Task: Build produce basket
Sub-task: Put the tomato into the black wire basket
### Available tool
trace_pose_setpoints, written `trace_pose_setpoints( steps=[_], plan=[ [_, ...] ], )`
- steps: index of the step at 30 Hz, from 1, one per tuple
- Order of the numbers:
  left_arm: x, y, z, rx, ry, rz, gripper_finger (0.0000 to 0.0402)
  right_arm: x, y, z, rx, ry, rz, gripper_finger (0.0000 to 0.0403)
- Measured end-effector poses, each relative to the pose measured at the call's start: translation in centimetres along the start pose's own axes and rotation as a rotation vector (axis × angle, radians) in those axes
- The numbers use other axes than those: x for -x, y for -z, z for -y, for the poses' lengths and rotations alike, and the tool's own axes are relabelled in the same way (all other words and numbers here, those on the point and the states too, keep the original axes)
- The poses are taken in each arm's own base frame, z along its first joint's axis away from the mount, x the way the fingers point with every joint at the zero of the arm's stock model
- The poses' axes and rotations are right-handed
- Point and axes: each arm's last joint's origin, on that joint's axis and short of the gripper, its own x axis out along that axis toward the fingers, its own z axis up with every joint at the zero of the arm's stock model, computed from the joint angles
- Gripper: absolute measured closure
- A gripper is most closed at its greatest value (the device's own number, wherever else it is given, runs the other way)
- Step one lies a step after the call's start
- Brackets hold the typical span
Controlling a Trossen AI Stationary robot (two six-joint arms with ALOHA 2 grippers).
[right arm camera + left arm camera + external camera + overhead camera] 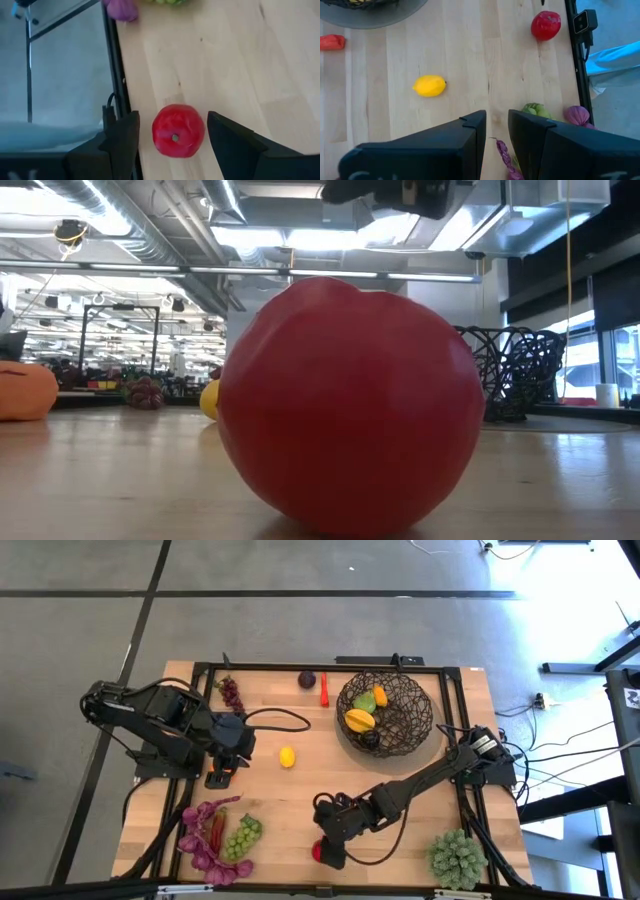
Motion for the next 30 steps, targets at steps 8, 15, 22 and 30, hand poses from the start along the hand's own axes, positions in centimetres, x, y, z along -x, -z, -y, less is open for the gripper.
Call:
trace_pose_setpoints(
  steps=[8,15,22,30],
  plan=[
    [0.0,0.0,0.0,0.0,0.0,0.0,0.0331,0.0,0.1,0.0,-0.057,0.007,-0.006,0.0156],
    [0.0,0.0,0.0,0.0,0.0,0.0,0.0331,-0.2,0.1,0.1,-0.051,0.012,-0.009,0.0064],
    [0.0,0.0,0.0,0.0,0.0,0.0,0.0331,-0.2,0.4,0.4,-0.08,0.046,-0.03,0.0051],
    [0.0,0.0,0.0,0.0,0.0,0.0,0.0331,-0.9,2.0,-0.7,0.003,0.038,-0.058,0.0055]
  ],
)
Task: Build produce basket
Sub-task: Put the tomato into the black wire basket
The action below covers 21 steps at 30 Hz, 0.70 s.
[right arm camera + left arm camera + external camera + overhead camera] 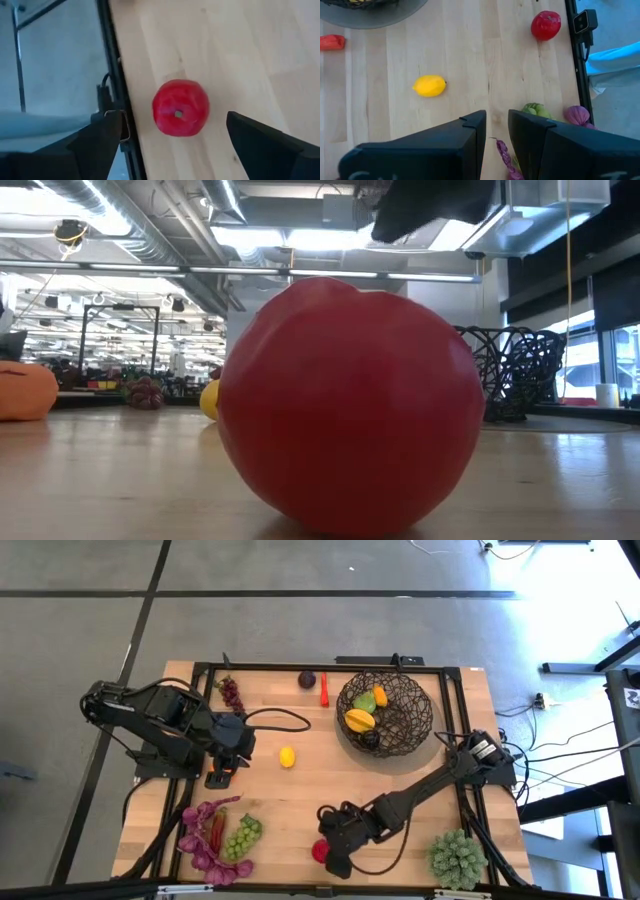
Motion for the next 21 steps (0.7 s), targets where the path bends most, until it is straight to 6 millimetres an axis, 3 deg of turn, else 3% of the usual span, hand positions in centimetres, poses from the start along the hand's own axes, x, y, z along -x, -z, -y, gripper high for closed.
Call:
trace_pose_setpoints(
  steps=[7,11,21],
  plan=[
    [0.0,0.0,0.0,0.0,0.0,0.003,0.0331,-0.2,1.7,-1.2,0.312,0.083,0.068,0.0056],
    [0.0,-0.1,0.0,0.0,0.001,0.006,0.0331,-0.4,2.0,-1.2,0.34,0.101,0.055,0.0056],
    [0.0,-0.1,0.0,0.0,0.002,0.007,0.0331,-3.9,2.8,-0.5,0.36,0.108,-0.02,0.0056]
  ],
)
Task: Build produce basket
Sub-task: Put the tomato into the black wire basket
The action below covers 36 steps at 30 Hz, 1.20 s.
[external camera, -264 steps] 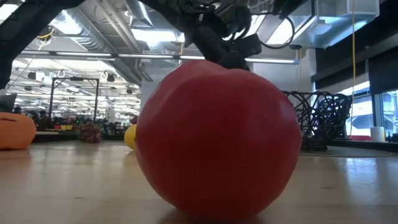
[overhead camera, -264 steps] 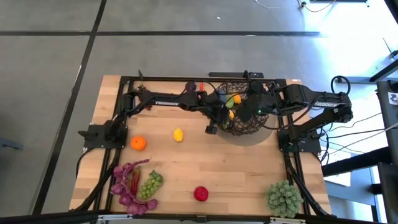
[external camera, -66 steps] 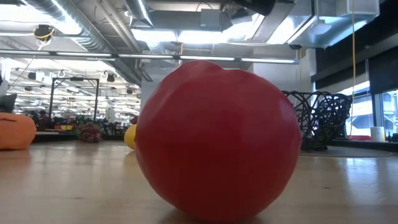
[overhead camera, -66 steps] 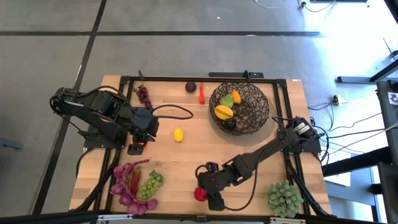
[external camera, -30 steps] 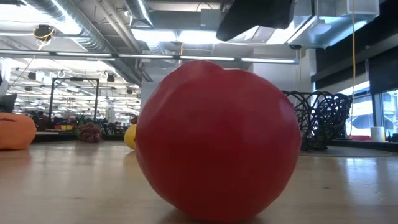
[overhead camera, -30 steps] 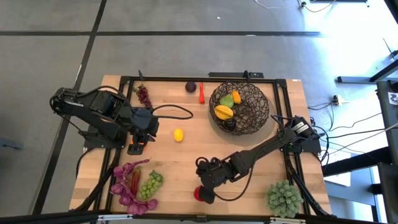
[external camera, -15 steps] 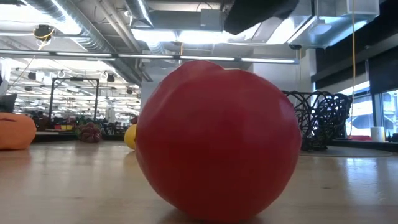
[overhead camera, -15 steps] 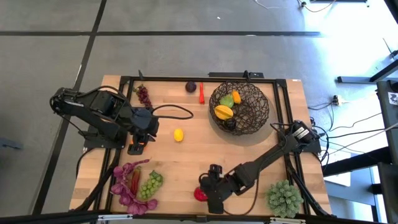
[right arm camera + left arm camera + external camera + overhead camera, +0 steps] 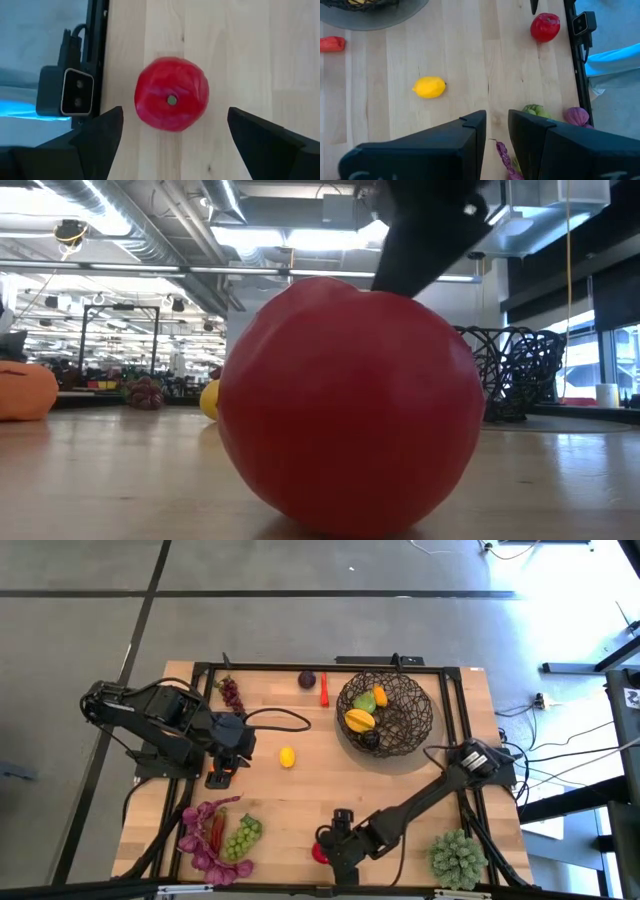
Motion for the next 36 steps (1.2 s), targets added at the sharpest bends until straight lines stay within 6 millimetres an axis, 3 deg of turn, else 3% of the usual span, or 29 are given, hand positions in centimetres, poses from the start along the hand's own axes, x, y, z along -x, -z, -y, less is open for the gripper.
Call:
trace_pose_setpoints(
  steps=[11,23,36],
  plan=[
    [0.0,0.0,0.0,0.001,0.0,0.0,0.0331,-2.2,0.6,-0.1,0.061,0.008,-0.019,0.0056],
    [0.0,0.0,0.0,0.001,0.0,0.0,0.0331,-3.1,0.3,0.0,0.146,-0.001,0.003,0.0056],
    [0.0,0.0,0.0,-0.007,-0.005,0.001,0.0331,-5.6,0.7,0.5,0.133,0.008,0.001,0.0056]
  ],
)
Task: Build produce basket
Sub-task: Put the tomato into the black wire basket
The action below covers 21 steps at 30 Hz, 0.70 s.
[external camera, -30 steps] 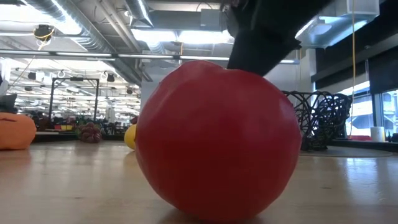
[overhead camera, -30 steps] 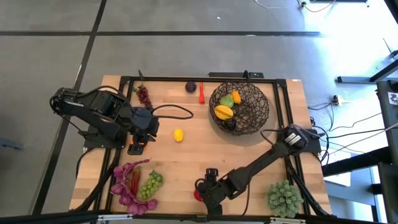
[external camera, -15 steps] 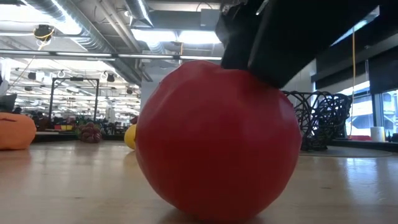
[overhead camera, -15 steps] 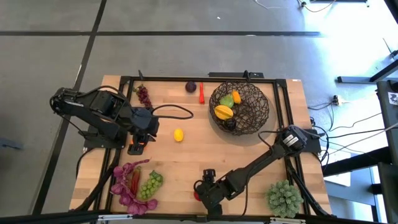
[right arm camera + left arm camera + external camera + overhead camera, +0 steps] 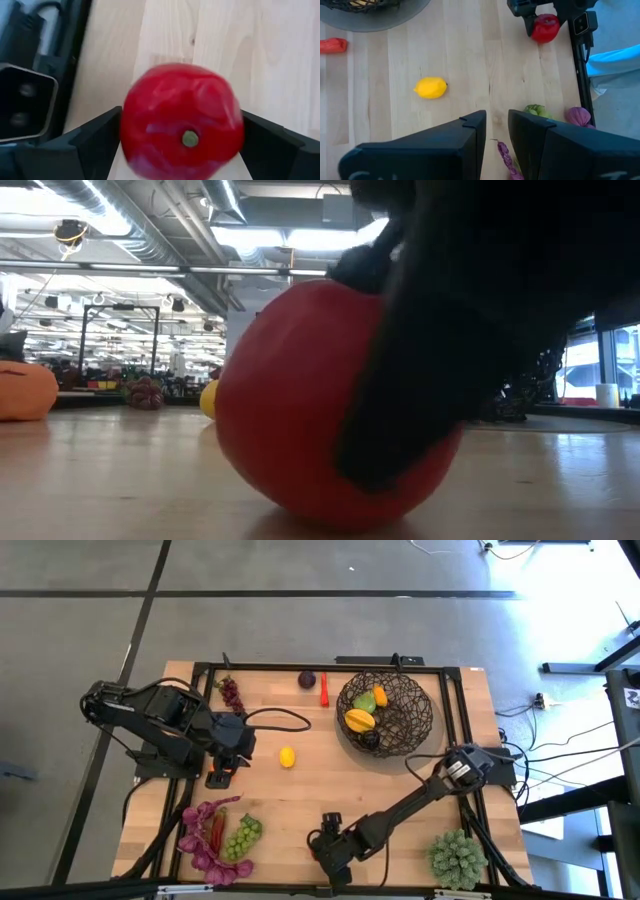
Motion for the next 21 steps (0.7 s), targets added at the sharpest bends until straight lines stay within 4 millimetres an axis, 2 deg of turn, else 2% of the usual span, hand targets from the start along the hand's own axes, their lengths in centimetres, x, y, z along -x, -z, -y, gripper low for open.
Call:
trace_pose_setpoints(
  steps=[5,13,21],
  plan=[
    [0.0,0.0,0.0,0.0,0.0,0.0,0.0331,-0.2,0.0,0.1,-0.051,0.024,0.009,0.0063],
    [0.0,0.0,0.0,0.0,0.0,0.0,0.0331,-0.2,-0.1,0.2,-0.123,0.034,0.022,0.0142],
    [0.0,0.0,0.0,0.0,0.0,0.0,0.0331,0.4,-1.2,0.9,-0.248,0.051,0.026,0.0142]
  ],
)
